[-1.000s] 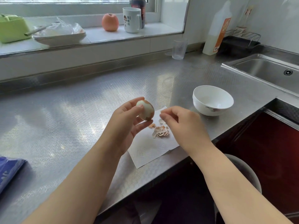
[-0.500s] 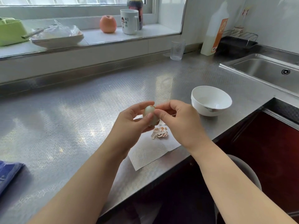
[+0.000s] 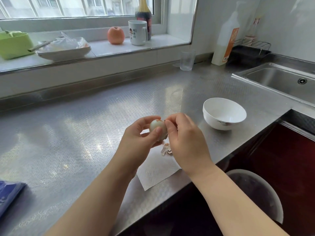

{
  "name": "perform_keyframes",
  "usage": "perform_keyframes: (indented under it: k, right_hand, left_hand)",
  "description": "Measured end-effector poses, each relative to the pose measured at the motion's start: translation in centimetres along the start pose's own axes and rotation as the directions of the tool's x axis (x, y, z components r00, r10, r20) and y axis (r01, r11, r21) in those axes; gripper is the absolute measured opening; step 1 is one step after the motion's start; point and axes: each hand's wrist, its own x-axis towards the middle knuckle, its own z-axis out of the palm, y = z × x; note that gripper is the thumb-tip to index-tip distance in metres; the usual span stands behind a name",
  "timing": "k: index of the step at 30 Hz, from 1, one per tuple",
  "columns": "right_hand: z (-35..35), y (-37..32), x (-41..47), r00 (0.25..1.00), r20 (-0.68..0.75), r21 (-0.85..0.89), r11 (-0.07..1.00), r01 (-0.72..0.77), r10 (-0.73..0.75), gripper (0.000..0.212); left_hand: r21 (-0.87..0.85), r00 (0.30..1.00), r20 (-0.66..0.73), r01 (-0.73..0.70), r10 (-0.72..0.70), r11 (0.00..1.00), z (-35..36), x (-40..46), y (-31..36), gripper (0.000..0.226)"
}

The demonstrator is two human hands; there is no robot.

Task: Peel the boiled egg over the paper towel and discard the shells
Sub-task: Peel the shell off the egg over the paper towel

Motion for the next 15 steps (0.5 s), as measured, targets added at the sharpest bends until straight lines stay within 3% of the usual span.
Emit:
perform_keyframes:
  k: [4,10,13,15]
  right_hand:
    - [-0.8,0.1,0.0,0.987,0.007,0.223,0.962,-0.159,0.161,0.009]
    - [-1.6,1.3,-0.7,0.957,0.170,0.098,0.962,-0.255,0.236,0.002]
    - [-1.6,1.7,-0.6,0.923,0.316,-0.030,0.974,-0.222,0.220,0.012]
    - [-1.6,1.8,-0.4,0.921,0.334,-0.075,0.980,-0.185,0.200,0.015]
  left_hand:
    - [-0.025,0.999,-0.035,-0.017,0.016,1.000,-0.3,0.4,0.1,0.023]
    - [-0.072,0.999,-0.029,-0.016,0.014,0.997,-0.9,0.5,0.3,0.026]
    - [-0.027,0.999,-0.029,-0.034,0.033,0.999,-0.7,0.4,0.2,0.032]
    - [-0.010,0.999,-0.030,-0.043,0.043,0.999,-0.6,0.4,0.1,0.037]
